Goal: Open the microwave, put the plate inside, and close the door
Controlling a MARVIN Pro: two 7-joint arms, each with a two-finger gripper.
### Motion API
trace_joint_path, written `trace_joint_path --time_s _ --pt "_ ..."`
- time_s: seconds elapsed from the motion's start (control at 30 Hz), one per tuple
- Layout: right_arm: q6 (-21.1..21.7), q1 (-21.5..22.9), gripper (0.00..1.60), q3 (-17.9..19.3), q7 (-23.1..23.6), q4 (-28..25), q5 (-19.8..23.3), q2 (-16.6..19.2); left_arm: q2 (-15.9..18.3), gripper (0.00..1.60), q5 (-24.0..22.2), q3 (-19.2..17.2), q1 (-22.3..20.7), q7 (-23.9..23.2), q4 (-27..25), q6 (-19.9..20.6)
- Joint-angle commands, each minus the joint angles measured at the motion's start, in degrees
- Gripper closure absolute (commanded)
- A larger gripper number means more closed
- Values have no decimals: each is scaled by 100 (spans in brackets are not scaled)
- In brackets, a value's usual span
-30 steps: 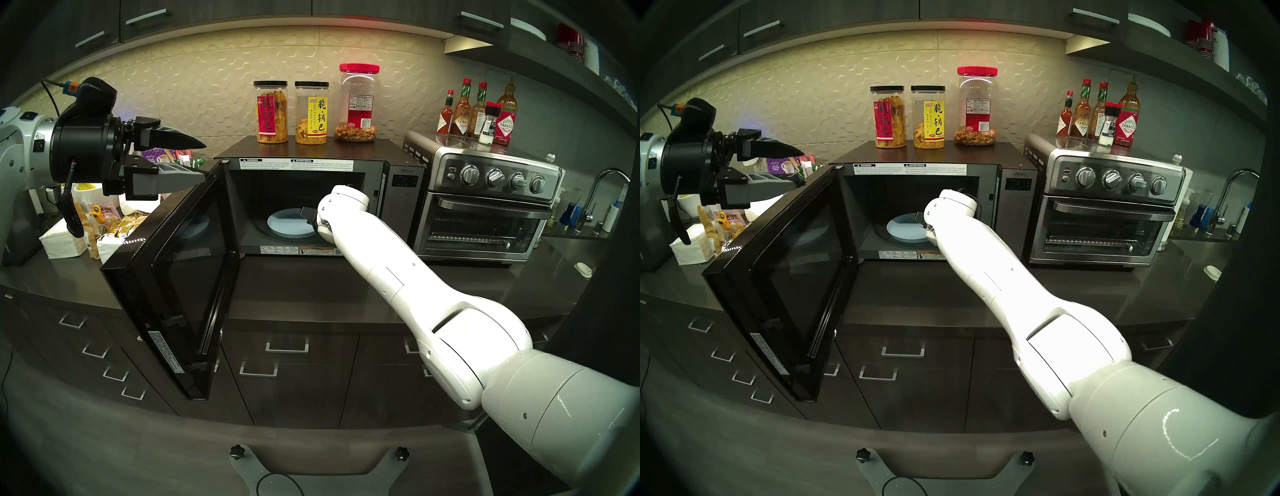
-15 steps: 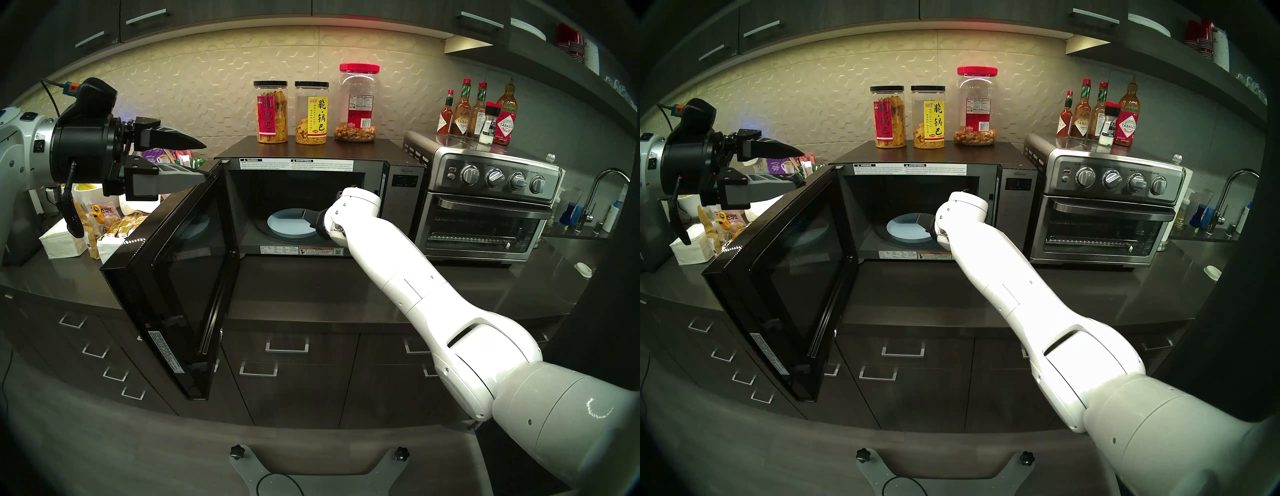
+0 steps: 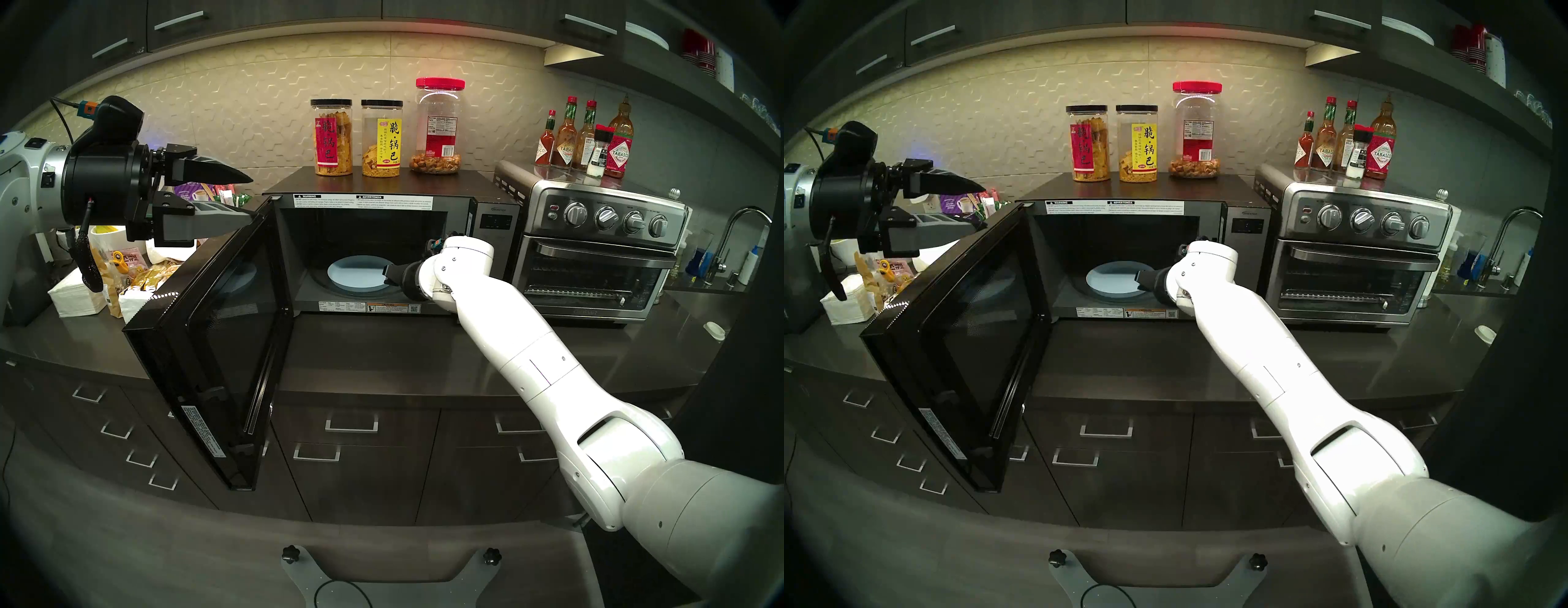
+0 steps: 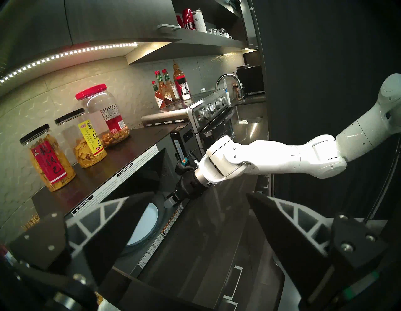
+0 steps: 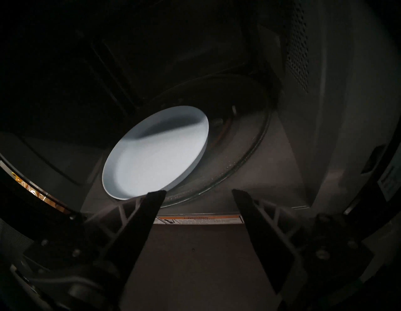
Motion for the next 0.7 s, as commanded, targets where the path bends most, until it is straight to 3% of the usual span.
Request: trace_joint_path --time_s 0.0,0.07,0.13,0.27,0.4,0.67 --pt "243 -140 38 183 211 -645 136 467 9 0 -4 -41 -39 7 10 -3" --pt "334 -211 51 248 276 -827 189 584 7 0 0 -41 -39 4 10 -3" --pt "418 -251 55 301 340 -896 237 670 5 0 4 -40 -40 2 10 -3" --pt "617 -400 33 422 491 -1226 355 894 1 0 14 -39 -41 -3 9 -3" --pt "872 -563 36 582 709 -1554 515 1162 -4 0 25 -37 -43 -10 8 -3" --pt "1370 -920 18 840 1150 -2216 807 1658 -11 0 40 -33 -46 -23 7 -3"
